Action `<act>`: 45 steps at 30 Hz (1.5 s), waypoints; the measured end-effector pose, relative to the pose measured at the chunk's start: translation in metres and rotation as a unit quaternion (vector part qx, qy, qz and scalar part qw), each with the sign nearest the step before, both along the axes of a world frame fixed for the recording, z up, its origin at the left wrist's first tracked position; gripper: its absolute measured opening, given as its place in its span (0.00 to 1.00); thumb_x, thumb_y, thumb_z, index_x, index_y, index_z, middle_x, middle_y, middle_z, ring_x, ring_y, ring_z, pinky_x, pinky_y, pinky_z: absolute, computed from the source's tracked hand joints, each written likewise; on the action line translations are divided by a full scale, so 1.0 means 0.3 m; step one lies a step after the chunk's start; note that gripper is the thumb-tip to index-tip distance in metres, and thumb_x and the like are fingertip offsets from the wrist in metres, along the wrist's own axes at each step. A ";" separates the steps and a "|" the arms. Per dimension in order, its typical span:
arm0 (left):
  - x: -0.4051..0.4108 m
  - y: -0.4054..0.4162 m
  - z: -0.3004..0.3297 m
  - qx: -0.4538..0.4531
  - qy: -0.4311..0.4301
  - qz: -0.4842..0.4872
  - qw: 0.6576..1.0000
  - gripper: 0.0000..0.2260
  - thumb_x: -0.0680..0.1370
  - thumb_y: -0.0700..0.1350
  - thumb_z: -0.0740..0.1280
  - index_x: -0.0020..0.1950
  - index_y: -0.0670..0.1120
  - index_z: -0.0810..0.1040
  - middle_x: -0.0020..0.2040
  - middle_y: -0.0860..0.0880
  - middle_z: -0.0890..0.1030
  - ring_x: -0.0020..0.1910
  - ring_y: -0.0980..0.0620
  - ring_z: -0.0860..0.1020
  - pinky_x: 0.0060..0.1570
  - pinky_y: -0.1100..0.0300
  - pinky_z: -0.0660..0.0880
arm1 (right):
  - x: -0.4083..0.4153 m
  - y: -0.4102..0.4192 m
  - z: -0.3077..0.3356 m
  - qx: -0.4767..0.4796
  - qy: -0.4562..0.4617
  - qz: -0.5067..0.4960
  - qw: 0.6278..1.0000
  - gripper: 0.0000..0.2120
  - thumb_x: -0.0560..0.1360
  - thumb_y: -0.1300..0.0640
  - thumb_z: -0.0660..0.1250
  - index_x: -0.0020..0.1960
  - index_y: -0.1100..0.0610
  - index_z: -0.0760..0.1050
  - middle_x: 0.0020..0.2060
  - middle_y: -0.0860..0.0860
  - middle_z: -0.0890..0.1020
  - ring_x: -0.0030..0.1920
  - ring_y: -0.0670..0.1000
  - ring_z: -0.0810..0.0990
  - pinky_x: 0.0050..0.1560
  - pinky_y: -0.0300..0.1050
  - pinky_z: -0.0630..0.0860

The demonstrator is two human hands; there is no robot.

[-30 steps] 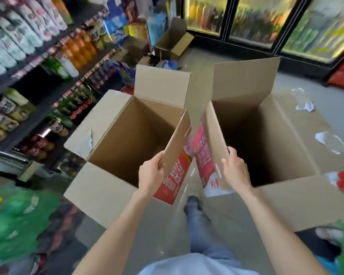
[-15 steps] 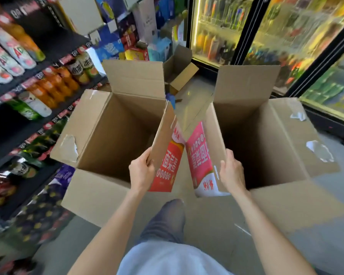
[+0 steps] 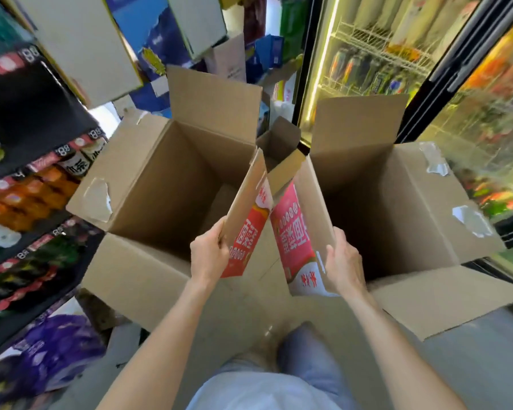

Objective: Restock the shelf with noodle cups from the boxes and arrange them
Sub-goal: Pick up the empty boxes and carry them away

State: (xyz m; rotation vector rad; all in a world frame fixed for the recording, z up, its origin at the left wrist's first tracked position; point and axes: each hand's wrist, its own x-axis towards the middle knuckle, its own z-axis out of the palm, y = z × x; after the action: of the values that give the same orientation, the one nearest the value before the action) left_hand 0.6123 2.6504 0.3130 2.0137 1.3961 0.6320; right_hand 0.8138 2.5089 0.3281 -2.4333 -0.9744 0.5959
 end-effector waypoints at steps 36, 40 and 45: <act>0.880 1.093 -0.492 -0.132 0.051 0.025 0.990 0.27 0.76 0.41 0.64 0.74 0.52 0.65 0.54 0.49 0.83 0.47 0.45 0.81 0.49 0.52 0.77 | 0.810 1.567 -0.623 -0.011 0.033 0.094 0.995 0.21 0.78 0.63 0.64 0.68 0.50 0.64 0.58 0.52 0.80 0.57 0.55 0.80 0.57 0.58 0.78; 0.819 1.045 -0.459 -0.143 0.096 0.014 0.985 0.25 0.74 0.47 0.57 0.72 0.51 0.68 0.52 0.46 0.83 0.46 0.40 0.81 0.46 0.48 0.78 | 0.817 1.456 -0.582 -0.020 0.012 0.095 0.995 0.23 0.77 0.64 0.66 0.69 0.52 0.64 0.58 0.53 0.80 0.57 0.57 0.80 0.58 0.57 0.77; 0.772 1.046 -0.540 -0.174 0.187 -0.014 0.967 0.29 0.71 0.56 0.51 0.71 0.51 0.68 0.52 0.45 0.83 0.47 0.39 0.81 0.45 0.49 0.77 | 0.840 1.464 -0.541 0.011 0.035 0.078 0.996 0.20 0.79 0.62 0.63 0.69 0.56 0.65 0.58 0.56 0.80 0.58 0.57 0.79 0.58 0.57 0.78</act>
State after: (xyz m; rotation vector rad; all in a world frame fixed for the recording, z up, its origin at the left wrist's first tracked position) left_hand 0.8439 2.9641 0.1511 1.9200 1.5597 -0.0180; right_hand 1.0658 2.9481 0.1660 -2.3143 -1.1430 0.7151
